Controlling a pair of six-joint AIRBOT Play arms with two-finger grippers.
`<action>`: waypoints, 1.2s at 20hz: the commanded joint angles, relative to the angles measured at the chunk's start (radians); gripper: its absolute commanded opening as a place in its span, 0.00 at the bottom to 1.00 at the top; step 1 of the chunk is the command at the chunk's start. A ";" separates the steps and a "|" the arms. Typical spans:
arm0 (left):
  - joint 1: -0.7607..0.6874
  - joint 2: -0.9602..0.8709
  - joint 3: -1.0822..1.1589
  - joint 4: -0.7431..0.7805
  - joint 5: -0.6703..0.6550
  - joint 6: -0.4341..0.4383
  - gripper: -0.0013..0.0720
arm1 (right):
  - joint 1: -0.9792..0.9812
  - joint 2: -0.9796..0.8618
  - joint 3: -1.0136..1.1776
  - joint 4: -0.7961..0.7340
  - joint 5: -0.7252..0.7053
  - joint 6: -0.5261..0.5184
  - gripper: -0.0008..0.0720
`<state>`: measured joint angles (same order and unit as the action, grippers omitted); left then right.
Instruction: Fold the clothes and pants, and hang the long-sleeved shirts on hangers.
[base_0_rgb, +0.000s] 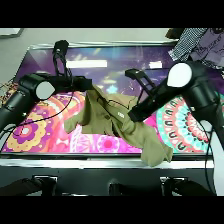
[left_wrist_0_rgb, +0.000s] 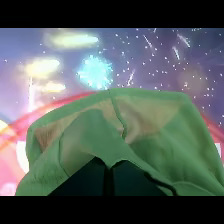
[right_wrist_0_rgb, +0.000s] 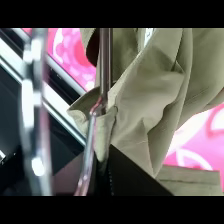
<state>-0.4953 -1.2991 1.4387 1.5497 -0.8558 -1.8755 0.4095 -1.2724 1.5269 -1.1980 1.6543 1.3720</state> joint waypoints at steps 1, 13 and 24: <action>-0.008 0.035 0.024 -0.031 -0.078 0.066 0.04 | 0.001 -0.067 0.000 0.002 -0.106 -0.037 0.04; -0.144 0.282 -0.435 -0.269 -0.040 0.011 0.04 | 0.001 0.005 0.056 0.006 -0.140 -0.103 0.04; -0.007 0.380 -0.325 -0.266 -0.035 0.245 1.00 | 0.001 0.111 0.056 -0.016 -0.195 -0.330 0.04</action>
<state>-0.5705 -0.9592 1.0630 1.2842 -0.8658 -1.7309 0.4099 -1.1698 1.5818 -1.1976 1.5078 1.1511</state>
